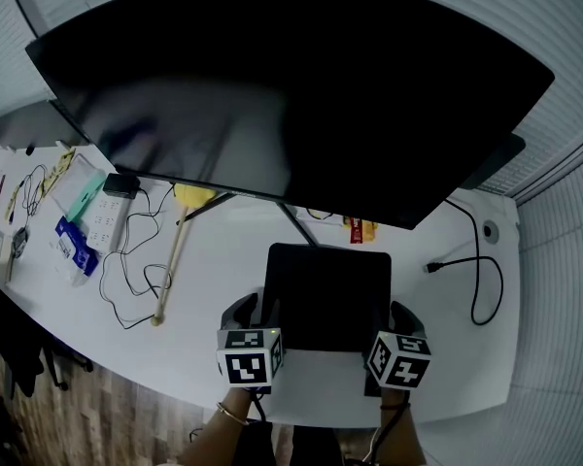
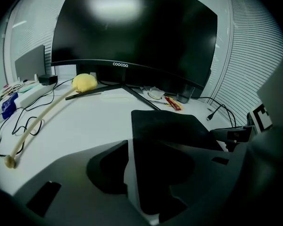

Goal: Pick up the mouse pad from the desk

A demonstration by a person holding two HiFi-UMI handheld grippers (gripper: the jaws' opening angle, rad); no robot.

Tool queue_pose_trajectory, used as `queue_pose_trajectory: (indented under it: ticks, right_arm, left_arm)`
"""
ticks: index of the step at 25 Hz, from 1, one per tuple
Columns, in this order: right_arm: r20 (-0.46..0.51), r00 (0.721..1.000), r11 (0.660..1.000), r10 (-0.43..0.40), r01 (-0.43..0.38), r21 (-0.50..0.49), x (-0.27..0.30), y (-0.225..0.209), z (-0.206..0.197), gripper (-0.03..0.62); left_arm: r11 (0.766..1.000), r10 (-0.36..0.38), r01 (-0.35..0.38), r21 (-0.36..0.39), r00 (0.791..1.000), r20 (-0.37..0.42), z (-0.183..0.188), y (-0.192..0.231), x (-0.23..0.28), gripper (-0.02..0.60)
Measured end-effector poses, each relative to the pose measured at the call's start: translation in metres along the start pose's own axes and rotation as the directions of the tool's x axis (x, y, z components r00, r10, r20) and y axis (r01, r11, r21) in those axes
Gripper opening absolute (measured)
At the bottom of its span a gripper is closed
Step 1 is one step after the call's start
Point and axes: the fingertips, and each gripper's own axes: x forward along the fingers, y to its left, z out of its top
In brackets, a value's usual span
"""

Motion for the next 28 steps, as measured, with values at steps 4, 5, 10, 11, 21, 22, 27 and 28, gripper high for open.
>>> queue_pose_trajectory:
  ticks: [4,5,10,11,21,22,27,28]
  right_arm:
    - [-0.021,1.000,1.000,-0.008,0.008,-0.023,0.0056,-0.0007,-0.0008,0.184]
    - [-0.025,1.000,1.000,-0.008,0.008,-0.024,0.0068,-0.0007,-0.0006,0.184]
    - [-0.038,0.999,0.999,-0.007,0.006,-0.033,0.0100,-0.0007,-0.0003,0.186]
    - [-0.041,0.999,0.999,-0.007,0.006,-0.034,0.0105,-0.0011,-0.0002,0.186]
    - [-0.048,0.999,1.000,-0.011,0.010,-0.020,0.0113,0.0000,-0.0008,0.186]
    - [-0.049,0.999,1.000,-0.013,0.012,-0.021,0.0111,0.0000,-0.0010,0.184]
    - [-0.051,0.999,1.000,-0.014,0.013,-0.024,0.0108,0.0008,-0.0015,0.176]
    - [-0.051,0.999,1.000,-0.013,0.011,-0.027,0.0110,0.0013,-0.0013,0.174]
  left_arm:
    - [1.000,-0.008,0.008,-0.012,0.999,-0.033,-0.0027,-0.0013,0.0048,0.173]
    - [1.000,-0.008,0.007,-0.013,0.999,-0.037,-0.0027,-0.0016,0.0057,0.173]
    - [1.000,0.013,-0.013,-0.001,0.999,-0.045,-0.0027,-0.0017,0.0077,0.175]
    - [1.000,0.017,-0.017,0.003,0.999,-0.046,-0.0029,-0.0020,0.0081,0.175]
    - [0.998,0.052,-0.050,0.031,0.996,-0.076,-0.0041,-0.0020,0.0096,0.175]
    - [0.998,0.056,-0.054,0.032,0.995,-0.081,-0.0045,-0.0022,0.0098,0.175]
    - [0.998,0.064,-0.062,0.022,0.994,-0.089,-0.0059,-0.0038,0.0089,0.167]
    - [0.998,0.064,-0.062,0.020,0.994,-0.091,-0.0062,-0.0047,0.0092,0.159]
